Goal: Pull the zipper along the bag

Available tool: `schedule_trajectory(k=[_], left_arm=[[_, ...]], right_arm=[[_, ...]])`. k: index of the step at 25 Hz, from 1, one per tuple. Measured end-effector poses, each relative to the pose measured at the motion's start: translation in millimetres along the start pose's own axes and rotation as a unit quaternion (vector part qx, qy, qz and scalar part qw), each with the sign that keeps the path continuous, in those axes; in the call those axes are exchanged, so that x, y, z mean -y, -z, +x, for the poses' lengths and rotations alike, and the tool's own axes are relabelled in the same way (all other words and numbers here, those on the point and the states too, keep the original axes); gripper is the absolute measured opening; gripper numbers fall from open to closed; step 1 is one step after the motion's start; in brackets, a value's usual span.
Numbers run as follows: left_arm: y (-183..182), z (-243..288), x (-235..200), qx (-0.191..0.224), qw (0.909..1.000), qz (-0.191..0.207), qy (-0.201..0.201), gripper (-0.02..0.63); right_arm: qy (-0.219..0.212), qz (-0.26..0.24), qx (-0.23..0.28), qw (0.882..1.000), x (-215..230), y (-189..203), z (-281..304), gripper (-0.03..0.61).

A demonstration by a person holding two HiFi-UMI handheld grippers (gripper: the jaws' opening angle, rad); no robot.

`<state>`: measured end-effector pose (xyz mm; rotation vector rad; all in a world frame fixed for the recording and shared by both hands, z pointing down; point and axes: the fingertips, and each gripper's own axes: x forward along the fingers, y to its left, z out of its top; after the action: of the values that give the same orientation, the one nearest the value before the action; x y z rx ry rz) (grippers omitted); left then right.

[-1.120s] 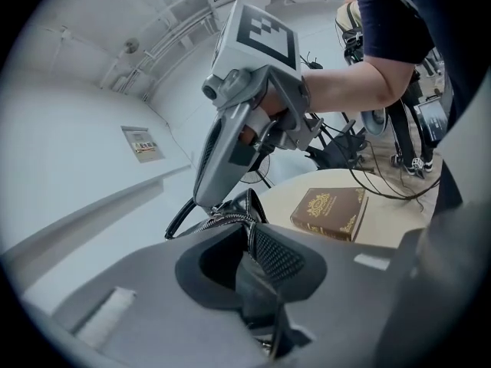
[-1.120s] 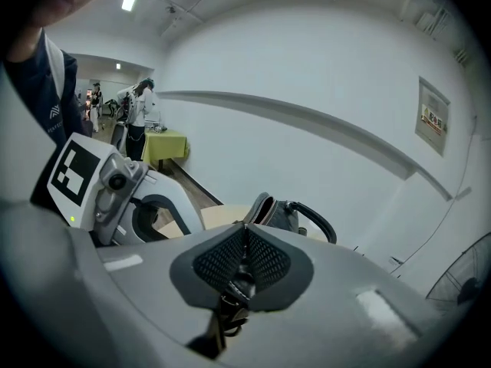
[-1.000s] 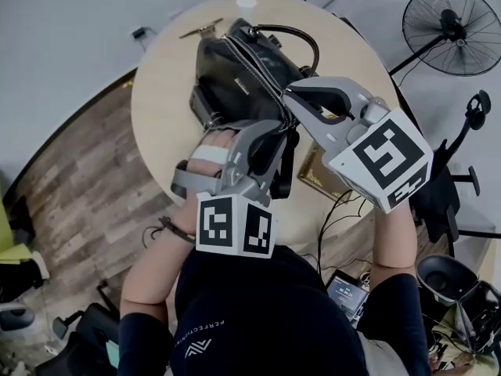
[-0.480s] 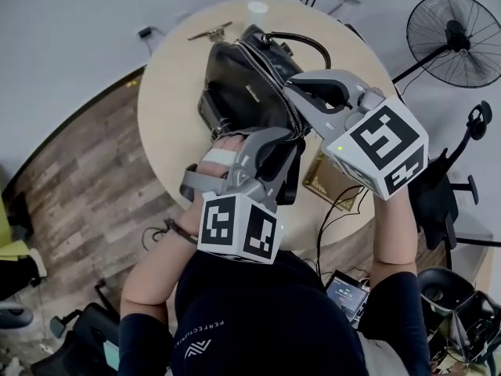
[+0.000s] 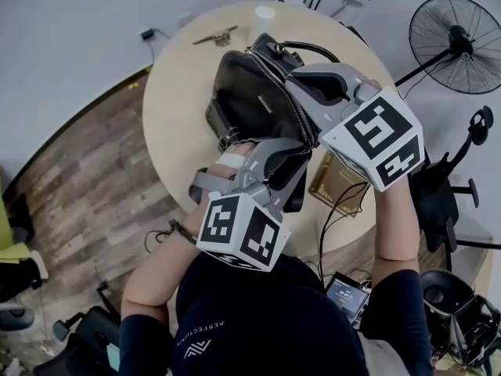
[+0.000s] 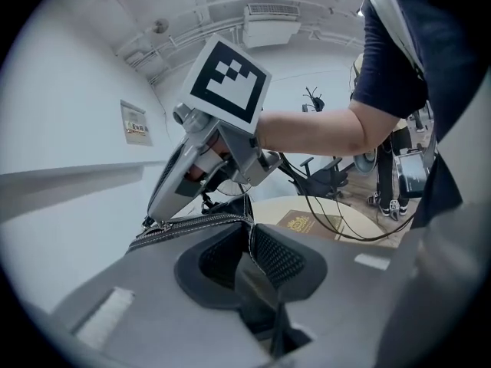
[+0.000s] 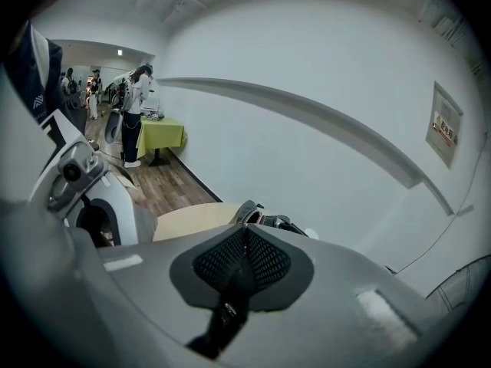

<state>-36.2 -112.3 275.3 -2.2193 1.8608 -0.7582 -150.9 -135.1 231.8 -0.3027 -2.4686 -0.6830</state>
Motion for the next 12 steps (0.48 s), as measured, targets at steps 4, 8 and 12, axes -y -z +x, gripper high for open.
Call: schedule_trajectory(k=[4, 8, 12], left_arm=[[-2.9, 1.0, -0.4, 0.011, 0.9996, -0.018, 0.02, 0.075], [-4.5, 2.9, -0.9, 0.02, 0.9986, -0.032, 0.038, 0.075], [-3.7, 0.5, -1.9, 0.029, 0.997, -0.047, 0.053, 0.077]], right_arm=[[-0.004, 0.002, -0.005, 1.0, 6.3, -1.4, 3.3, 0.015], [-0.006, 0.0, -0.009, 1.0, 12.0, -4.9, 9.1, 0.015], [-0.009, -0.002, -0.02, 1.0, 13.9, -8.5, 15.8, 0.015]])
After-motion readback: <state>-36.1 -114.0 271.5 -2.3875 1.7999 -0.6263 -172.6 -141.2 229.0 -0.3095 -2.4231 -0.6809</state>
